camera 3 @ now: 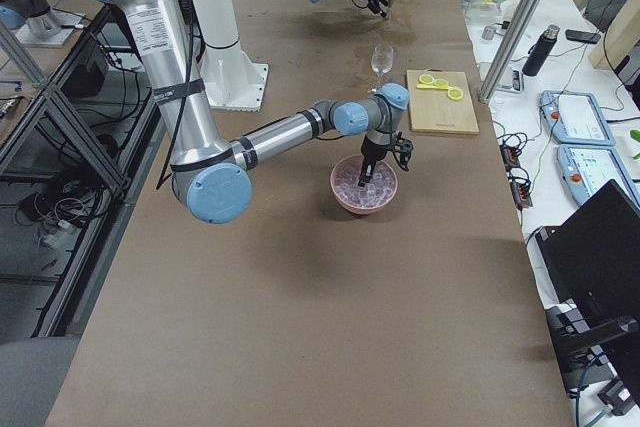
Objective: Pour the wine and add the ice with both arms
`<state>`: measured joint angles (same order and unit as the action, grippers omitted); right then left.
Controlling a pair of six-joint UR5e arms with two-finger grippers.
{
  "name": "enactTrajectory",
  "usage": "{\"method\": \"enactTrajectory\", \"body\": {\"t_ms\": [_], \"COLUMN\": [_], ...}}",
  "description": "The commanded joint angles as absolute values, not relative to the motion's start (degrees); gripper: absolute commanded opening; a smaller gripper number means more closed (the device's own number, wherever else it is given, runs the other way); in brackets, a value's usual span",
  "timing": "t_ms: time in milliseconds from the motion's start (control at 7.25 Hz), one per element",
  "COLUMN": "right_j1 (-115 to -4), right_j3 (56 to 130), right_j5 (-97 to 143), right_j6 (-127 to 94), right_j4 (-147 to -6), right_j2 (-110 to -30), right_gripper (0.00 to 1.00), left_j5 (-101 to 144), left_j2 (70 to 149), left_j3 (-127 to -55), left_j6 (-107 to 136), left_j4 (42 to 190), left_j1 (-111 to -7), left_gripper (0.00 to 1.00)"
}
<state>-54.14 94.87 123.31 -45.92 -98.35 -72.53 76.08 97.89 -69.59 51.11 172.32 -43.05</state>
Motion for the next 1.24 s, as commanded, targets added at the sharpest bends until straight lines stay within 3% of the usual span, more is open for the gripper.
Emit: {"method": "enactTrajectory", "body": {"t_ms": [0,828,1103], "right_j1": [-54.23,-57.82,-59.58], "right_j3": [95.88,99.83,102.47], "right_j5": [123.31,123.49,124.28], "right_j6": [-46.93,-46.76,-46.67], "right_j4": [-98.35,-98.88,-99.05], "right_j2": [-72.42,-73.21,-73.21], "right_gripper": [0.27,0.27,0.27], "left_j5": [76.03,76.11,76.11], "left_j2": [98.0,98.0,98.0], "left_j3": [-69.61,-68.99,-68.99], "left_j6": [50.71,50.8,50.89], "left_j4": [172.27,172.35,172.35], "left_j1": [-43.07,-43.77,-44.47], "left_gripper": [0.97,0.96,0.89]}}
